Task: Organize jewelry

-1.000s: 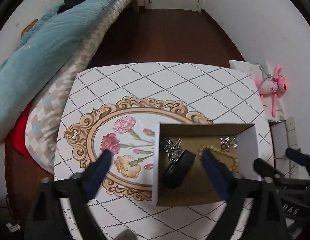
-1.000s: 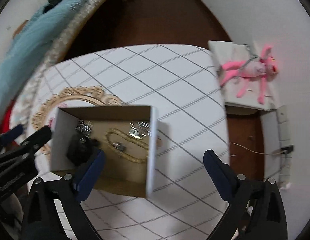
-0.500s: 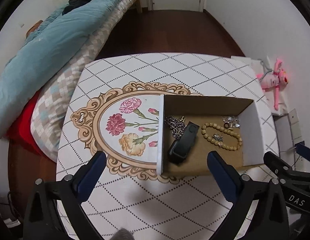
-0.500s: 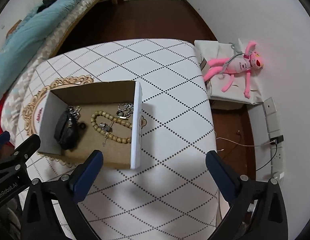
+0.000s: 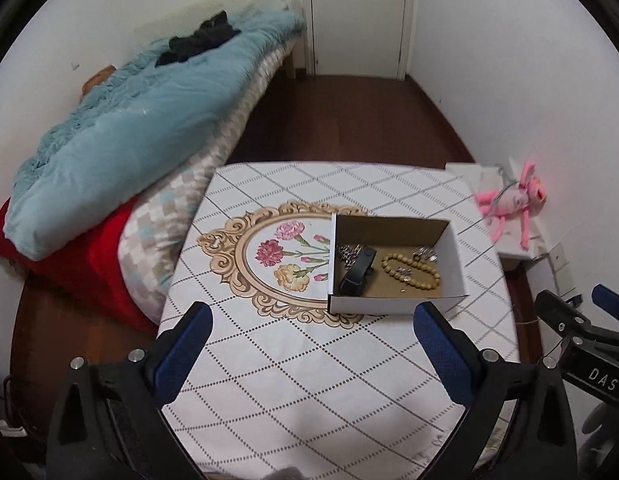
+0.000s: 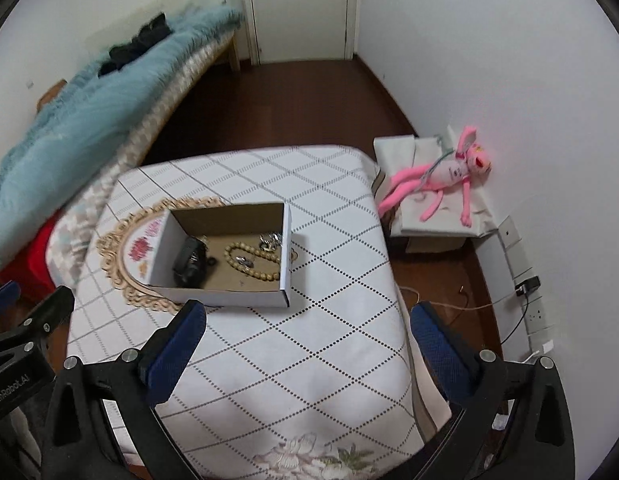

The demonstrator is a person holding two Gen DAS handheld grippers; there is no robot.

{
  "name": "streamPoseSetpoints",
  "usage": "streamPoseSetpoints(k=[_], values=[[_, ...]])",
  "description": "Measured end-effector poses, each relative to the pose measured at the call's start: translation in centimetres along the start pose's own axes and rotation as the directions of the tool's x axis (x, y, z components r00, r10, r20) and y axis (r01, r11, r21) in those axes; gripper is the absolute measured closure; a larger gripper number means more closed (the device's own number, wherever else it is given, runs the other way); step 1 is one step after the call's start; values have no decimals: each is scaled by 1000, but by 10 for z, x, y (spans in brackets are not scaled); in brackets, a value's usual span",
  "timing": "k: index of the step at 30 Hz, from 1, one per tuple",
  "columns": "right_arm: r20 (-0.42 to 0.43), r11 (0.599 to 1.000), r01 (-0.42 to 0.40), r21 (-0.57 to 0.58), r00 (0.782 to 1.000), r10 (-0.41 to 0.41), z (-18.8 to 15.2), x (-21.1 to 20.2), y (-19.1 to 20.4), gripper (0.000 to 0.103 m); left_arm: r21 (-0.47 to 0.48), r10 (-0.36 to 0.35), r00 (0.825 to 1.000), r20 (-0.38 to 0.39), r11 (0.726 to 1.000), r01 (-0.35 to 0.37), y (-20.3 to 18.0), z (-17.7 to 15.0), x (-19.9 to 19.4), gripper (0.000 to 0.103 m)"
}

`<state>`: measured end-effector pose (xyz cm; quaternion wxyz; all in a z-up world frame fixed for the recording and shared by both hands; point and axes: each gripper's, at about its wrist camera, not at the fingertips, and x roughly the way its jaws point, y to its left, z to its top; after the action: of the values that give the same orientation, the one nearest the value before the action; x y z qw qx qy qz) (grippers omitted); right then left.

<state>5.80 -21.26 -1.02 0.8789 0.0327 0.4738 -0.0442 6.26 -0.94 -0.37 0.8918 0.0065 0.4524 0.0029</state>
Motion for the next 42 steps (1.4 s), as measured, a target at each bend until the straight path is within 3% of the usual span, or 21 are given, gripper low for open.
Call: streamPoseSetpoints(k=[12, 20, 29, 42], values=[[159, 1000, 2, -8, 987, 0, -18, -106, 1, 0, -7, -50, 992, 114, 999, 51, 0, -10, -84, 0], [186, 1000, -2, -21, 982, 6, -27, -137, 4, 0, 1, -72, 988, 139, 997, 72, -3, -17, -107, 0], [173, 1000, 2, -3, 985, -2, -16, -131, -1, 0, -3, -67, 992, 111, 998, 67, -6, -10, -101, 0], [103, 999, 39, -4, 994, -38, 29, -68, 5, 0, -11, 5, 1000, 2, 1000, -5, -5, 26, -35, 0]])
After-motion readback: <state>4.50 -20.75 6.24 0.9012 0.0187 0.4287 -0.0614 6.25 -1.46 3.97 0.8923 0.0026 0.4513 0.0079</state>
